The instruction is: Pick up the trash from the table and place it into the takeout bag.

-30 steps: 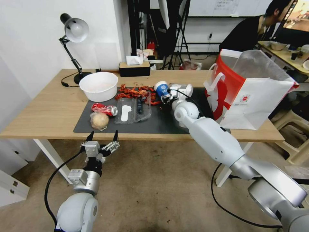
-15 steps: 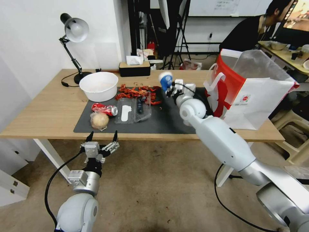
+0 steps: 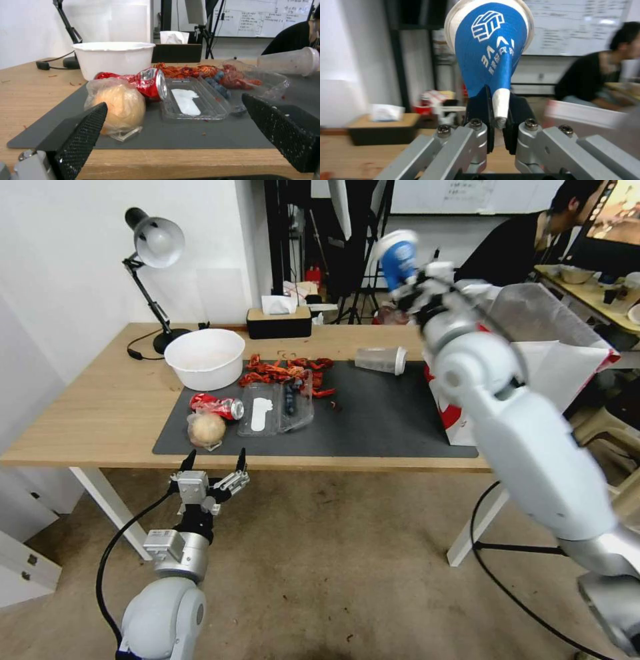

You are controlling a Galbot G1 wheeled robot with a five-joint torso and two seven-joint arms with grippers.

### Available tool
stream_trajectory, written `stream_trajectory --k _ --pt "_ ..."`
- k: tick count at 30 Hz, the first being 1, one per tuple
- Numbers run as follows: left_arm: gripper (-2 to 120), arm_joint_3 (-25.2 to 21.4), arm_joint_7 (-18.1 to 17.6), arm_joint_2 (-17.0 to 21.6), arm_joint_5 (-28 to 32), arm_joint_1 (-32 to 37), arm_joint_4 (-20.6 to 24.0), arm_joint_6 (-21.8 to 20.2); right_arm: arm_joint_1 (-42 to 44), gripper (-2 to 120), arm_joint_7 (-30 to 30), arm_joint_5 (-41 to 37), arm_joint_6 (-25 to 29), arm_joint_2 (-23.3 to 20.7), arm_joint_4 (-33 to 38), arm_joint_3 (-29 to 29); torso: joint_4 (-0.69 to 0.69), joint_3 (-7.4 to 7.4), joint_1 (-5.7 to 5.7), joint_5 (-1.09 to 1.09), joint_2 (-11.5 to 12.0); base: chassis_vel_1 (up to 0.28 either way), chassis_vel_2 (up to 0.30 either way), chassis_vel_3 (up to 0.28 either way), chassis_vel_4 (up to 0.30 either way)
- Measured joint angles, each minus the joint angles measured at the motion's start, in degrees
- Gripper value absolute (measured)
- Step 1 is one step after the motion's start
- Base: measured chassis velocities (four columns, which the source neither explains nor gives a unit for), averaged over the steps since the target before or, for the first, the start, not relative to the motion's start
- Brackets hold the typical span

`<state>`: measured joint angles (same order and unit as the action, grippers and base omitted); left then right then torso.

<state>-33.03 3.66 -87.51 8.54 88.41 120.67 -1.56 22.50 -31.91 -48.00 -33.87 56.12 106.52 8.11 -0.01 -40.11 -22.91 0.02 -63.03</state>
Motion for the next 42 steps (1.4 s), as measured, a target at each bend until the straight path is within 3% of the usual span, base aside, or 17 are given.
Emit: stream_trajectory --k 7,15,28,31,32,35,36,39,42 --pt "100 0.5 0.1 0.0 -0.2 0.0 0.2 0.0 6.9 3 -0.8 2.5 -3.3 -4.5 2.0 8.3 0.00 0.00 0.00 0.01 0.0 0.000 0.000 0.000 0.000" --pt "100 1.2 0.3 -0.3 -0.7 0.0 0.3 0.0 11.4 3 -0.8 2.5 -4.8 -7.0 3.2 13.8 0.01 0.00 0.00 -0.02 0.0 0.000 0.000 0.000 0.000" --pt "100 1.5 0.5 -0.6 -1.2 0.9 1.2 0.0 14.6 49 -1.3 -1.3 -6.1 -8.7 4.3 18.5 0.01 0.00 0.00 -0.02 0.0 0.000 0.000 0.000 0.000" --pt "100 1.5 0.5 -0.7 -1.2 1.3 1.6 0.2 14.6 65 -0.7 -3.8 -2.4 -8.9 4.9 19.4 0.01 0.00 -0.01 -0.02 0.0 0.000 0.000 0.000 0.000" --pt "100 1.5 0.5 -0.7 -1.2 1.3 1.6 0.2 14.6 65 -0.7 -3.8 -2.4 -8.9 4.9 19.4 0.01 0.00 -0.01 -0.02 0.0 0.000 0.000 0.000 0.000" --pt "100 1.4 0.5 -0.7 -1.2 1.7 1.9 0.2 14.6 76 1.5 -7.8 4.9 -9.3 6.1 19.7 0.02 0.00 -0.01 -0.03 0.0 0.000 0.000 0.000 0.000" --pt "100 1.4 0.5 -0.7 -1.2 1.7 1.9 0.2 14.6 76 1.5 -7.8 4.9 -9.3 6.1 19.7 0.02 0.00 -0.01 -0.03 0.0 0.000 0.000 0.000 0.000" --pt "100 1.2 0.5 -0.6 -1.2 2.0 2.2 0.6 16.1 92 6.7 -12.7 14.5 -9.8 8.8 20.1 0.02 0.01 0.00 -0.04 0.0 0.000 0.000 0.000 0.000" --pt "100 1.2 0.5 -0.5 -1.2 2.2 2.2 0.8 17.9 99 9.8 -12.7 18.7 -10.0 10.2 20.1 0.02 0.01 0.00 -0.04 0.0 0.000 0.000 0.000 0.000"
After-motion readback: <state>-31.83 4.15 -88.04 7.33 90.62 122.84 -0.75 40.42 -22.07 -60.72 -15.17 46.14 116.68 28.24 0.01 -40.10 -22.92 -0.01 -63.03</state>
